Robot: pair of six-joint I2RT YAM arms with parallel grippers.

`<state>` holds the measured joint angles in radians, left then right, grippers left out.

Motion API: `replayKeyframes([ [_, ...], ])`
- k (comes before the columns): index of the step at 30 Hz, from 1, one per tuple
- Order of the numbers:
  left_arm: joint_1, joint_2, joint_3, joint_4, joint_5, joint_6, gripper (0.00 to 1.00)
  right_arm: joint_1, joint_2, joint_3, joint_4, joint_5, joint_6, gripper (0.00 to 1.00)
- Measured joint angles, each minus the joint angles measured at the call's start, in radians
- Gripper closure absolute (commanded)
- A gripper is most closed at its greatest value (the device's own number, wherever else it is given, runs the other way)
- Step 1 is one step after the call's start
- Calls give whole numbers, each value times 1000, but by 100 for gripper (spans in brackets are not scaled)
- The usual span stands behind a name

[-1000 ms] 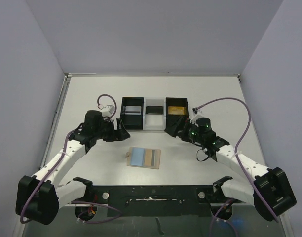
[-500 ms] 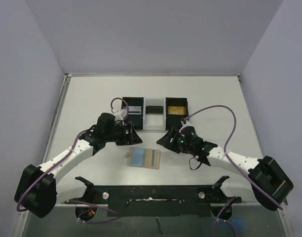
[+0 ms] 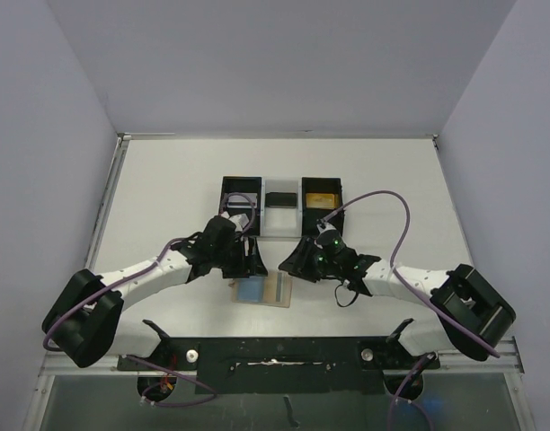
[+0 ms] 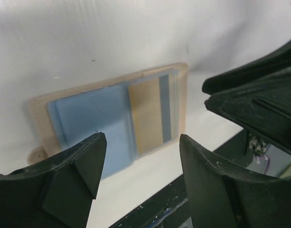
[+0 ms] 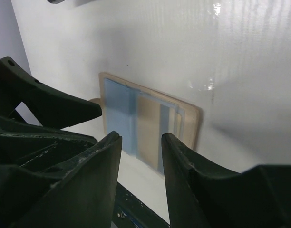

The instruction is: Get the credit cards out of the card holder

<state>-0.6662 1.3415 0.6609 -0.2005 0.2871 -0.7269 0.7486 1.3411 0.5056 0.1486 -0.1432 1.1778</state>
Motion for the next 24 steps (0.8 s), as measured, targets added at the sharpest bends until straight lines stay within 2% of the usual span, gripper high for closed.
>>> replayKeyframes([
  [8,0,-1,-11,-35,-126,-16,39,30,85,78,-8,-29,-13,63],
  [17,0,-6,-43,-65,-171,-17,39,45,122,89,-64,-26,-13,63],
  [24,0,-25,-65,-66,-172,-4,46,52,147,89,-81,-27,-10,64],
])
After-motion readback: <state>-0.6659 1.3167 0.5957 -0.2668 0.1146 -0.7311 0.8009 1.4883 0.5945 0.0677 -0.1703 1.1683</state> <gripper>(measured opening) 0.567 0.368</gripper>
